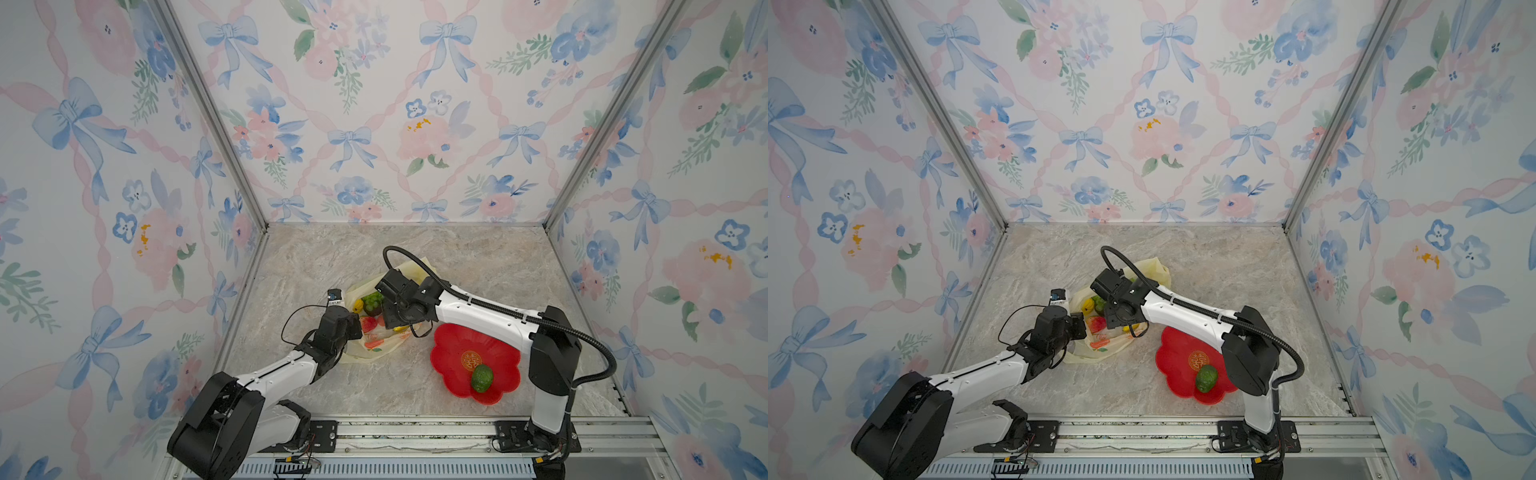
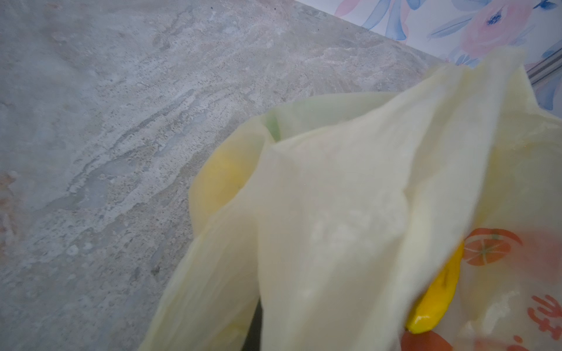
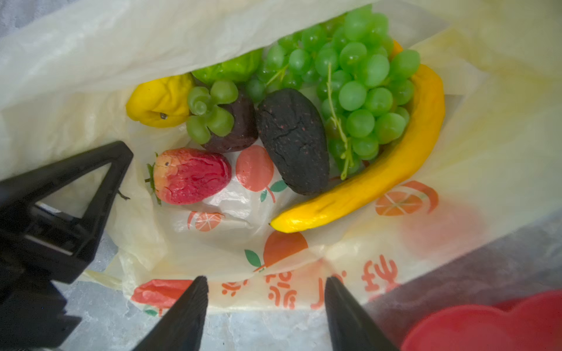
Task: Take fruits out of the plastic bag
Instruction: Pick up the fruit from the plastic bag.
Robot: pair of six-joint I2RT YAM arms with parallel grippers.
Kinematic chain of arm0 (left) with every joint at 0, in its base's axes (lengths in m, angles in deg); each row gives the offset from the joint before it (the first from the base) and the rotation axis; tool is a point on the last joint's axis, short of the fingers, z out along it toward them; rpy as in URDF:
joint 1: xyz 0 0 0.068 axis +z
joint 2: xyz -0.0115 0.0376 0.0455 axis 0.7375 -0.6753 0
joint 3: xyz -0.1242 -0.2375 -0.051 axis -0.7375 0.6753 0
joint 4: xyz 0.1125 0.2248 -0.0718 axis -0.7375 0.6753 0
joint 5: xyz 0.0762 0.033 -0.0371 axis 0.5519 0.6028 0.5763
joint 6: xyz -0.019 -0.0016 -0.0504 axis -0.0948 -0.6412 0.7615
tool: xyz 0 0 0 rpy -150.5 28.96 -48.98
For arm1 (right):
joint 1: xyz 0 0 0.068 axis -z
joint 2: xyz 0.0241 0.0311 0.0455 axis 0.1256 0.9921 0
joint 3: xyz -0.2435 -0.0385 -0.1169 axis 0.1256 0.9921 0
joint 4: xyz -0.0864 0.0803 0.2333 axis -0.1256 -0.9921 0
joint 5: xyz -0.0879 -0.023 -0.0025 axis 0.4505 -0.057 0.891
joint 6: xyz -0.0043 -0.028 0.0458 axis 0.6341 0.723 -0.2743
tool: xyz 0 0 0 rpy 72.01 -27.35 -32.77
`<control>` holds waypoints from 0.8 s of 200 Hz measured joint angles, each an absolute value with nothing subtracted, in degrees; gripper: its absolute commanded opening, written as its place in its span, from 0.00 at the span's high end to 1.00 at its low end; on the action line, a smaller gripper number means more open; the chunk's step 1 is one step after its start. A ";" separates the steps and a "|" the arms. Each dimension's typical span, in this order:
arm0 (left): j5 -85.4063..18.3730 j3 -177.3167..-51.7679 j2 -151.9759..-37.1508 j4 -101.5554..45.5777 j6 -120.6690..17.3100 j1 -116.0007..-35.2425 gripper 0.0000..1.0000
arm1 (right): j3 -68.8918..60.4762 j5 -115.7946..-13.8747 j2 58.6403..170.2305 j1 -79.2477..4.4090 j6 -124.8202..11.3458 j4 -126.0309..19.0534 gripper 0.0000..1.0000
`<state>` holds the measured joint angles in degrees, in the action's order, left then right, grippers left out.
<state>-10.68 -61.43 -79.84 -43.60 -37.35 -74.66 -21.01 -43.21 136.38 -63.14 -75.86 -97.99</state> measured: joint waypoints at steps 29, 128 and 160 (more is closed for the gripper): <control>-10.68 -61.43 -79.84 -43.60 -37.31 -74.51 0.94 | -23.07 -44.23 139.61 -62.74 -74.40 -96.07 0.45; -10.70 -61.43 -79.84 -43.60 -37.17 -74.48 0.93 | -27.33 -43.40 146.91 -59.62 -71.38 -96.26 0.45; -10.70 -61.43 -79.84 -43.60 -37.15 -74.48 0.93 | -29.78 -41.57 149.03 -59.31 -69.72 -97.49 0.43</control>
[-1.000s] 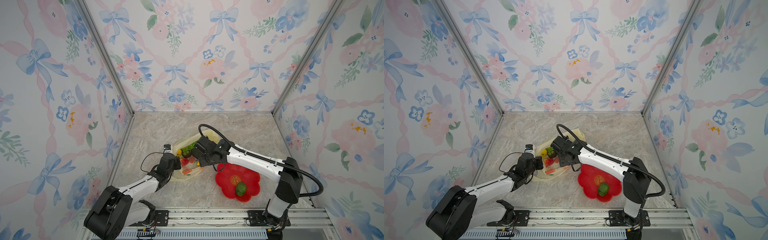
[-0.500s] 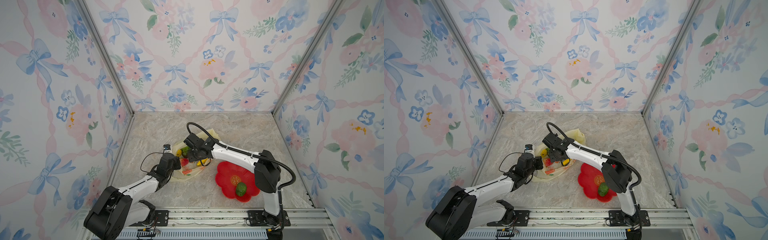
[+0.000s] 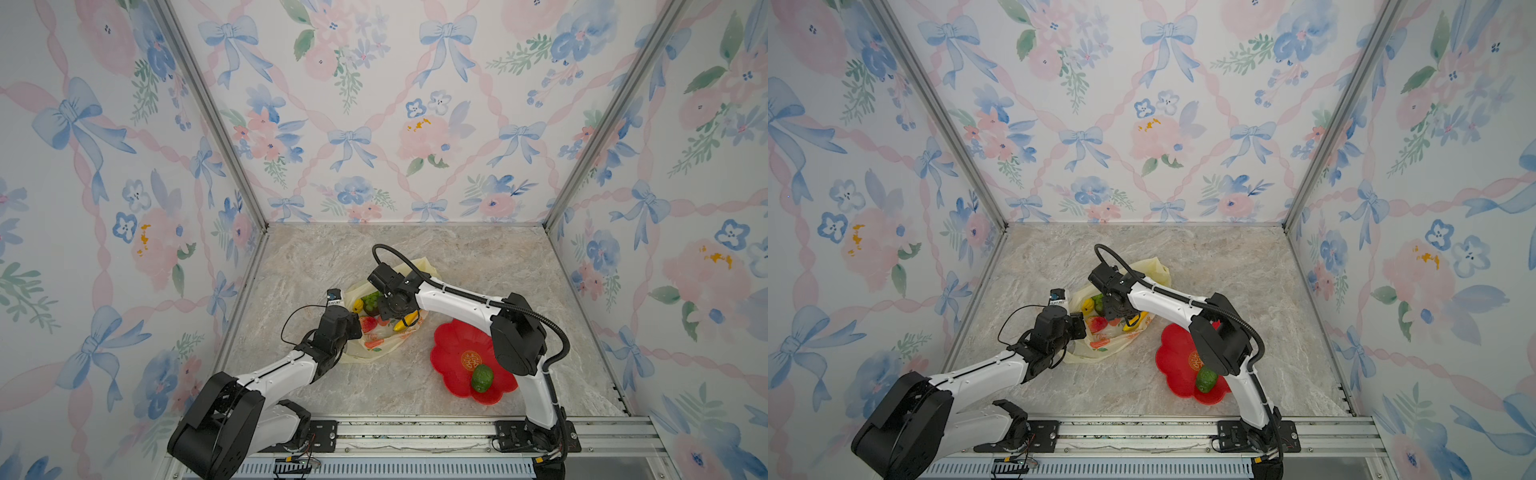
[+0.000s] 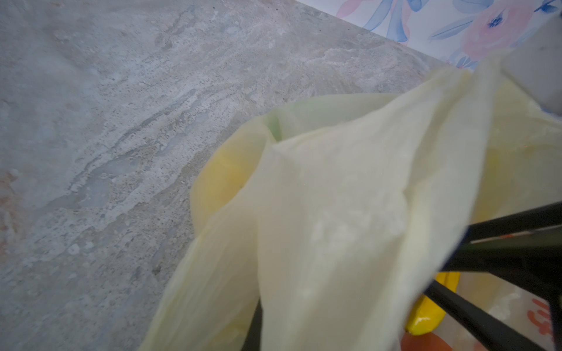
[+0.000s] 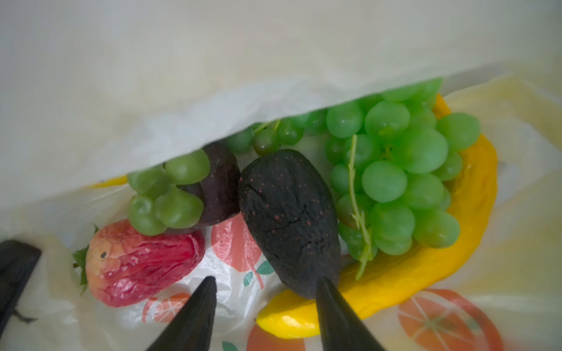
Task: Take fruits out of the plastic bag
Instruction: Pick up the fruit from the plastic bag.
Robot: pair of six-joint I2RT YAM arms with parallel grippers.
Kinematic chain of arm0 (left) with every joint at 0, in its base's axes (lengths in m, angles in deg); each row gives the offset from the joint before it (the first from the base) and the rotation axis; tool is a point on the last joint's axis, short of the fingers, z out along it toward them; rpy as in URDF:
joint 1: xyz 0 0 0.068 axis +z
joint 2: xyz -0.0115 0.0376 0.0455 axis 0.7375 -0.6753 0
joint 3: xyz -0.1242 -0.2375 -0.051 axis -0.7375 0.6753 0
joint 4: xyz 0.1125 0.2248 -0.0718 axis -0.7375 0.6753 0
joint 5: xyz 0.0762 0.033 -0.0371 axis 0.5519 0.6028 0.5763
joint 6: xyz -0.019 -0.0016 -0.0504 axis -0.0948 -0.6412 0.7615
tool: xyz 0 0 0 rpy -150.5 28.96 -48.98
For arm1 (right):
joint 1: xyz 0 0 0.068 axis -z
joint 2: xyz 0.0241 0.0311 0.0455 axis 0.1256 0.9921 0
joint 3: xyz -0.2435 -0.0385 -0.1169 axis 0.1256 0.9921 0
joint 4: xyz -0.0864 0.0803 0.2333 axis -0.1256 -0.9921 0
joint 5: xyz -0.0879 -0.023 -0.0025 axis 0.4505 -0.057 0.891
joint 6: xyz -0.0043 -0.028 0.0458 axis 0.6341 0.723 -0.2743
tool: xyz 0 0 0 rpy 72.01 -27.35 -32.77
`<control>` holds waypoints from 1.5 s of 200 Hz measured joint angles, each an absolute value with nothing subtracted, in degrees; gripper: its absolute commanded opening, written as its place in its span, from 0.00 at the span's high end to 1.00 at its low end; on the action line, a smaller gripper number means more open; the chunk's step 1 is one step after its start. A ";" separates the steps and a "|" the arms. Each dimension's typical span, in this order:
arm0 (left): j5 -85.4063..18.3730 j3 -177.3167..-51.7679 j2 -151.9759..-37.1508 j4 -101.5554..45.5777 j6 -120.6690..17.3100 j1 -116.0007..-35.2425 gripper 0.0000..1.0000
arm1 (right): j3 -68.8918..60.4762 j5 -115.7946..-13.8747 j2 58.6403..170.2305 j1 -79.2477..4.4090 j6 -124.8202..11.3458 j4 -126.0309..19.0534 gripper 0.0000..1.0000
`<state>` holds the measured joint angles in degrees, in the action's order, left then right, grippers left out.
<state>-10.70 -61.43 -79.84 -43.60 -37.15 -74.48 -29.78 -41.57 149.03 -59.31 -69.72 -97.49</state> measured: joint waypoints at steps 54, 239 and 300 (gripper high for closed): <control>-10.72 -61.43 -79.84 -43.60 -37.15 -74.48 0.93 | -34.30 -38.77 152.64 -58.90 -67.14 -99.85 0.35; -10.87 -61.43 -79.86 -43.60 -37.15 -74.48 0.93 | -38.65 -37.57 157.90 -58.90 -65.77 -102.06 0.53; -10.87 -61.43 -79.86 -43.60 -37.15 -74.48 0.93 | -36.73 -38.01 156.61 -58.99 -65.85 -101.62 0.56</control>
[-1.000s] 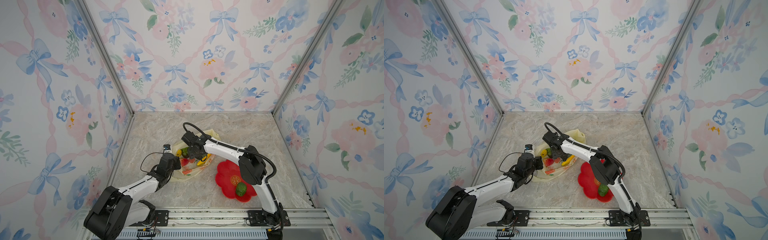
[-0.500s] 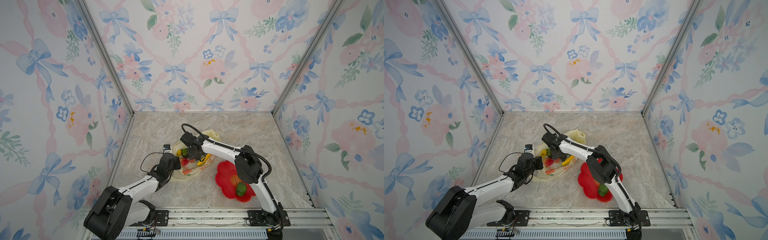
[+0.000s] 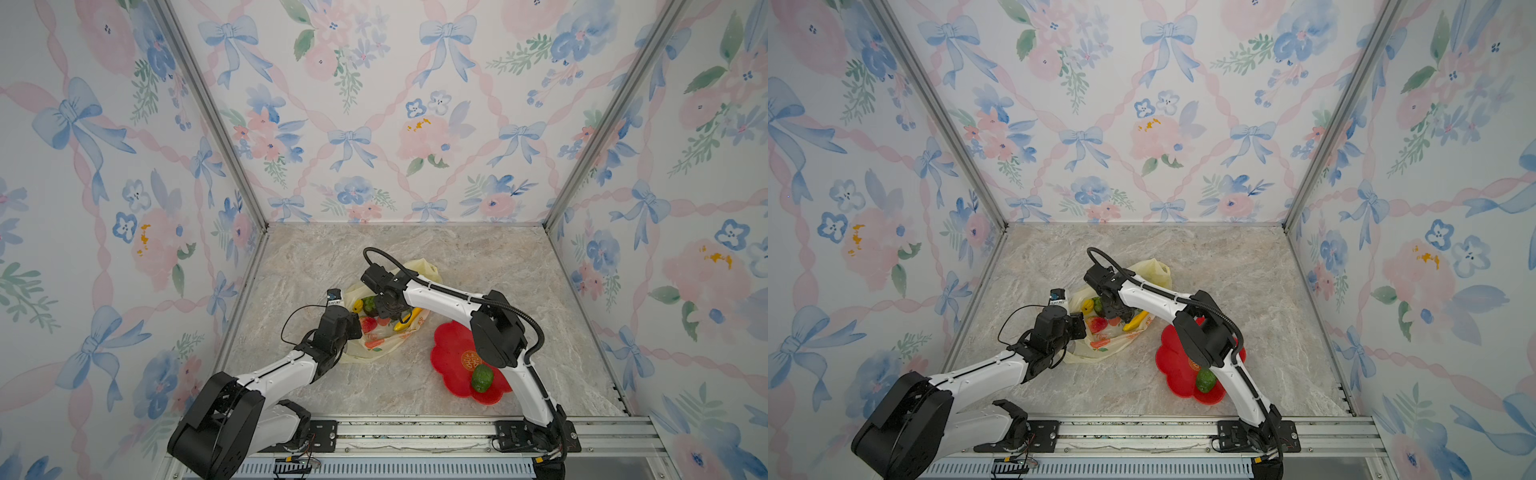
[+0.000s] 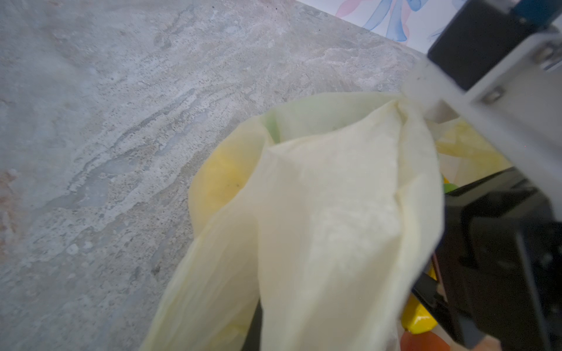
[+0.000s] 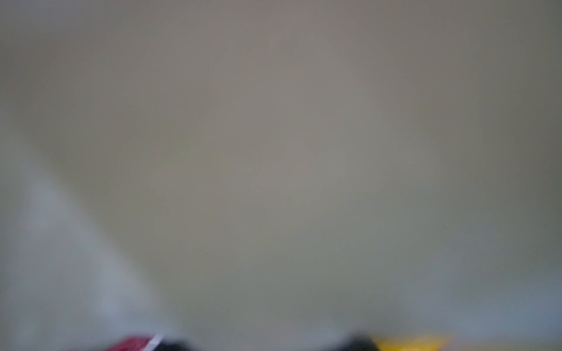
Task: Take fruits out of the plastic bag
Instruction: Pick up the fruit from the plastic bag.
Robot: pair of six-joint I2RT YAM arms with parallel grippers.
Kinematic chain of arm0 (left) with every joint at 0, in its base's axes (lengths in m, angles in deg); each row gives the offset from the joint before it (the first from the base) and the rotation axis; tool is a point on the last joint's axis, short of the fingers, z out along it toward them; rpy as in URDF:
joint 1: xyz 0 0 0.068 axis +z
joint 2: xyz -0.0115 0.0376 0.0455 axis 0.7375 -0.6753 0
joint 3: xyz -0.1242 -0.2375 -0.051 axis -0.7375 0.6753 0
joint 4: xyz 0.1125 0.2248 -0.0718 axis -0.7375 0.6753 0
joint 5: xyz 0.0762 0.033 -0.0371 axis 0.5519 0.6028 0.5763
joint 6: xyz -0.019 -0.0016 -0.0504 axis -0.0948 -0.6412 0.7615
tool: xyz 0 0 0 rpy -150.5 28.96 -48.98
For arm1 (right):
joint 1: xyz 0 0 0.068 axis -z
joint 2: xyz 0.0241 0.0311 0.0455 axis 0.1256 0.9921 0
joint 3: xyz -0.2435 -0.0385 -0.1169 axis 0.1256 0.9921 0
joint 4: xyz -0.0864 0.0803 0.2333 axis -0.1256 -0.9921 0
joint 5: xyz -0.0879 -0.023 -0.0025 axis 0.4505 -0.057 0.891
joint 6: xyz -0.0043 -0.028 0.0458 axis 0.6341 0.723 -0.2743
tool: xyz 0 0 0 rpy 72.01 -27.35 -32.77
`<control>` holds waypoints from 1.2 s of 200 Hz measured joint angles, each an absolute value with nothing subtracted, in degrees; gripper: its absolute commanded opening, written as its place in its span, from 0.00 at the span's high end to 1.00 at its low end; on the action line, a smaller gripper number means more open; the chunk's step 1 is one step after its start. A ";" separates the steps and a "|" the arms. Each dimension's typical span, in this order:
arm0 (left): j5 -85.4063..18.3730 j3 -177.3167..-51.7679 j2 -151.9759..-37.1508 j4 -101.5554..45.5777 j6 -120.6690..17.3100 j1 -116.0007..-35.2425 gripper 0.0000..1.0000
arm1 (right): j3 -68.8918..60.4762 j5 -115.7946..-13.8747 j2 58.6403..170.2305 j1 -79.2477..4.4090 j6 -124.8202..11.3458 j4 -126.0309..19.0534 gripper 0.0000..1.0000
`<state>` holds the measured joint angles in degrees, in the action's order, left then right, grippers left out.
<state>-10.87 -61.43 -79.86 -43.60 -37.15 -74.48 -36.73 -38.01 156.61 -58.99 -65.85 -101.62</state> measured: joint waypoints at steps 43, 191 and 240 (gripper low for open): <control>-10.87 -61.43 -79.86 -43.60 -37.15 -74.48 0.93 | -32.27 -39.62 153.29 -59.23 -65.90 -101.55 0.56; -10.87 -61.43 -79.86 -43.60 -37.17 -74.11 0.93 | -32.12 -45.13 153.23 -58.99 -67.25 -101.33 0.44; -10.87 -61.43 -79.84 -43.60 -37.17 -74.11 0.93 | -33.45 -45.33 154.25 -58.94 -67.41 -101.40 0.42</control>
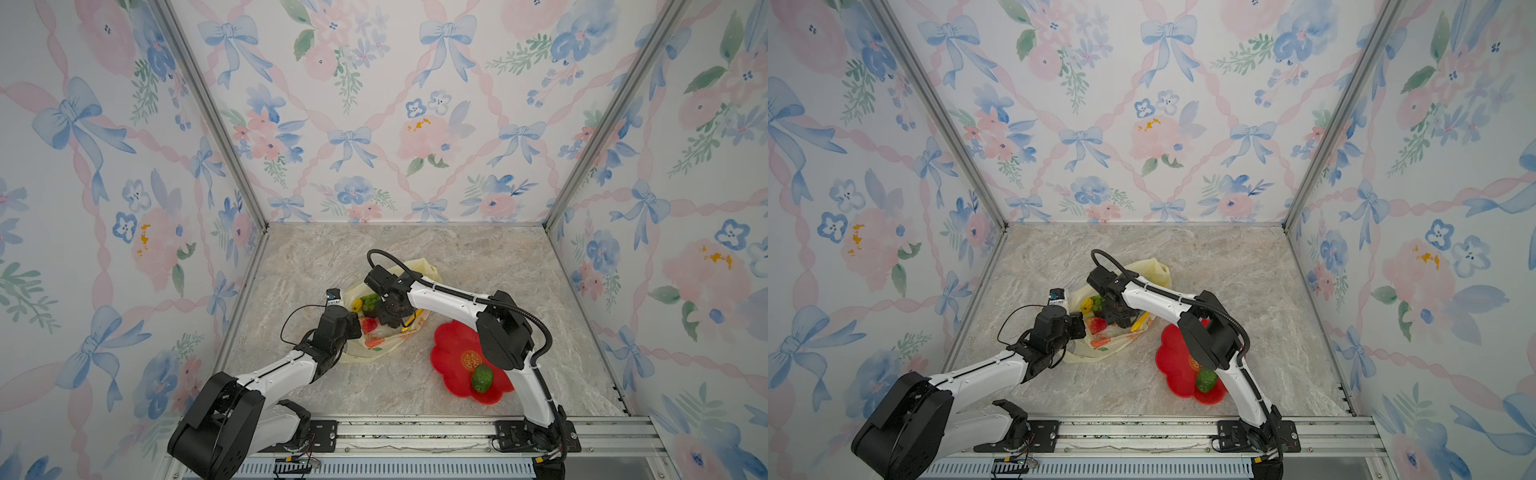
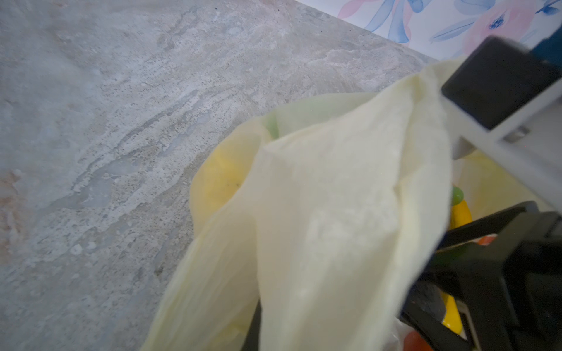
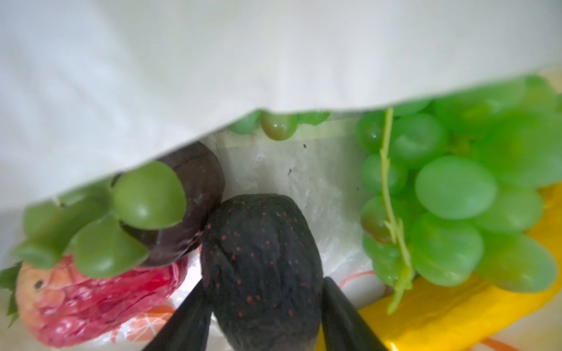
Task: Take fruits out of the plastic bag
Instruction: Pick up the fruit from the plastic bag.
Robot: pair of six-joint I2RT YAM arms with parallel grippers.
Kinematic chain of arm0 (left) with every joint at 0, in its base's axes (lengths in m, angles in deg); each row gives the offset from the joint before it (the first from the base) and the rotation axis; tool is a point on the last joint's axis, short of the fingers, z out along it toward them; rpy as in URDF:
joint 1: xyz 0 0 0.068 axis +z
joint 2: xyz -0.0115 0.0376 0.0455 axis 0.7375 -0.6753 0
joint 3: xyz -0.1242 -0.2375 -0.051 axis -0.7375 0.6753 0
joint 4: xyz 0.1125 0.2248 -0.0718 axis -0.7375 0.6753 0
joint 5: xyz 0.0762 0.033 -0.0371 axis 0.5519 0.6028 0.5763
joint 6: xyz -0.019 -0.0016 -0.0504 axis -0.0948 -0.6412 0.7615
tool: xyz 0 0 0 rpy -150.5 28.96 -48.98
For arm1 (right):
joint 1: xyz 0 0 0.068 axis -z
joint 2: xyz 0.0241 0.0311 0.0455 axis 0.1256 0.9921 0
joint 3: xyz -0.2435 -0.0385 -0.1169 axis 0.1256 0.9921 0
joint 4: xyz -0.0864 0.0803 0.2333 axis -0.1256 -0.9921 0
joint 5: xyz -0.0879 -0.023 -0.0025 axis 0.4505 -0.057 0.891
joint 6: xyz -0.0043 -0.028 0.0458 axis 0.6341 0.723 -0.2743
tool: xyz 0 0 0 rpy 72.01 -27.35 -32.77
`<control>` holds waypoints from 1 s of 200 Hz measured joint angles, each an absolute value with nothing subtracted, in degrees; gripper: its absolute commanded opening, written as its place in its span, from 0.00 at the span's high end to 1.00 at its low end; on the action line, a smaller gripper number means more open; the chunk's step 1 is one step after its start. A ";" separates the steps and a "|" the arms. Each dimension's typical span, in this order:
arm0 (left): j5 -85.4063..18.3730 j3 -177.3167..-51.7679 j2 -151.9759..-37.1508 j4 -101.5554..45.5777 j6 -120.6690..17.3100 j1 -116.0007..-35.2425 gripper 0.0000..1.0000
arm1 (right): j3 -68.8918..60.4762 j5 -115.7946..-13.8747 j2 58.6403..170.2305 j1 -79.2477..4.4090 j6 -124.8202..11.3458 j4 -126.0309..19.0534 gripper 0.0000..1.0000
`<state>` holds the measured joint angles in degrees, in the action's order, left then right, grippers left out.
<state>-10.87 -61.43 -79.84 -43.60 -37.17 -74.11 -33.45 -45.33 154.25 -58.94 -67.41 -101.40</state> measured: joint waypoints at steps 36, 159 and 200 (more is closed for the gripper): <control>-10.87 -61.43 -79.84 -43.60 -37.15 -74.11 0.93 | -33.58 -45.55 154.52 -58.94 -67.45 -101.42 0.49; -10.87 -61.43 -79.84 -43.60 -37.17 -74.11 0.93 | -22.67 -45.87 136.57 -58.92 -67.38 -102.47 0.57; -10.89 -61.43 -79.84 -43.60 -37.17 -74.11 0.93 | -16.71 -45.98 128.16 -57.91 -67.38 -106.69 0.57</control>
<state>-10.89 -61.43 -79.84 -43.60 -37.17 -74.11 -16.71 -45.98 128.16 -57.91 -67.38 -106.69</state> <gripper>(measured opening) 0.068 0.486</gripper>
